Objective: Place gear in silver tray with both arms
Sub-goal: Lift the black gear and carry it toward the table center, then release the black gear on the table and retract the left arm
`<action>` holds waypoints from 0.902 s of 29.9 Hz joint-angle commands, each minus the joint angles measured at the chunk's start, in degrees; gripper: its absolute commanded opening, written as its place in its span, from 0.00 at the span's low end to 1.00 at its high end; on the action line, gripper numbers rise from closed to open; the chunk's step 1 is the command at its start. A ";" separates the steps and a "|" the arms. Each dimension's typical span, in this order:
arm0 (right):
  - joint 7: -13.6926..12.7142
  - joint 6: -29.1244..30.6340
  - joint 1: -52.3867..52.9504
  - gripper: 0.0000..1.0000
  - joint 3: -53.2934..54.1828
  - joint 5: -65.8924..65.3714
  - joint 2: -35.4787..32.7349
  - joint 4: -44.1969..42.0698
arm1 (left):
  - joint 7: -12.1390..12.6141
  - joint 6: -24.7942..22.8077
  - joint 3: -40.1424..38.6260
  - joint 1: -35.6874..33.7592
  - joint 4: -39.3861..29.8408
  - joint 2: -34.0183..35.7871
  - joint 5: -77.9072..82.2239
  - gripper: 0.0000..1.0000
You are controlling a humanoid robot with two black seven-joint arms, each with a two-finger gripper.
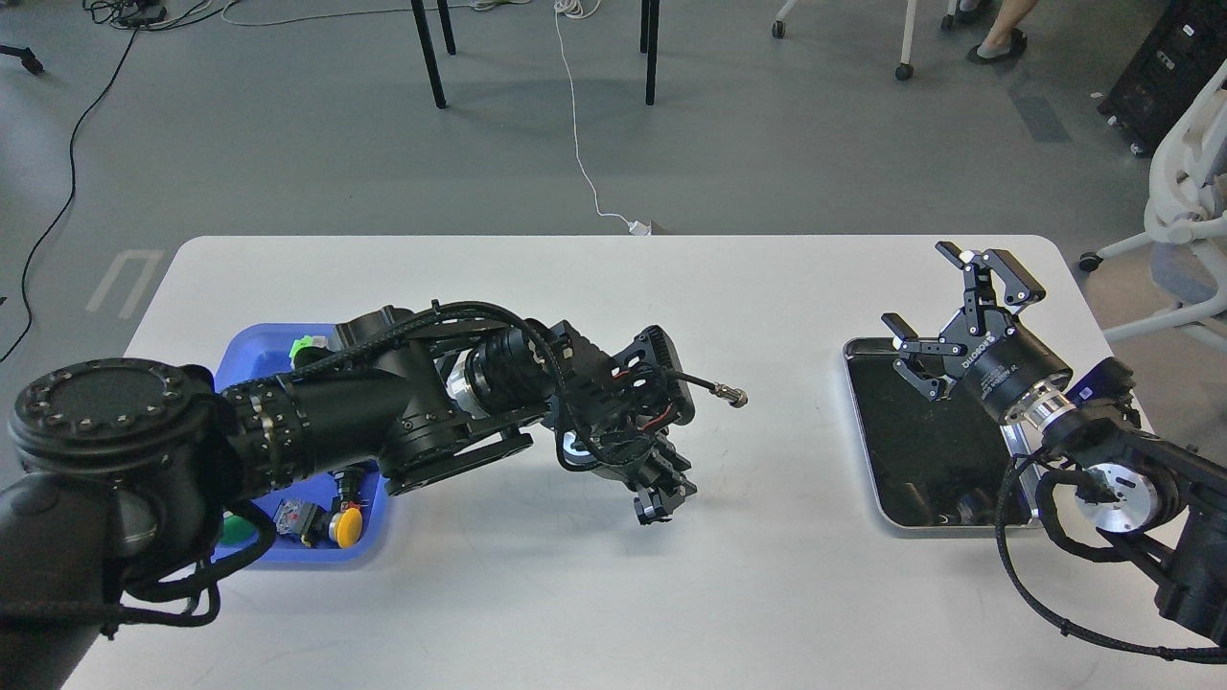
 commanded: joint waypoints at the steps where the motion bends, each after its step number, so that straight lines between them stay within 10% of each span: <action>1: 0.00 0.00 -0.11 0.99 0.00 0.00 -0.04 0.07 | 0.00 0.00 0.20 0.20 0.19 0.00 0.00 0.18; 5: 0.00 0.00 -0.20 0.99 0.00 0.00 -0.30 0.07 | 0.00 0.00 0.20 0.11 0.46 0.00 0.00 0.27; 11: 0.00 0.00 -0.11 0.99 0.00 0.00 -0.30 0.07 | 0.00 0.00 0.11 0.46 0.37 0.00 0.00 0.80; 21: 0.00 0.00 -0.11 0.99 0.18 0.00 -0.48 0.25 | 0.00 0.00 -6.91 -0.94 -0.77 0.00 -8.26 0.91; 27: 0.00 0.00 -0.20 0.99 0.27 0.00 -1.09 0.34 | 0.00 0.00 -17.81 1.94 -4.37 11.84 -32.13 0.94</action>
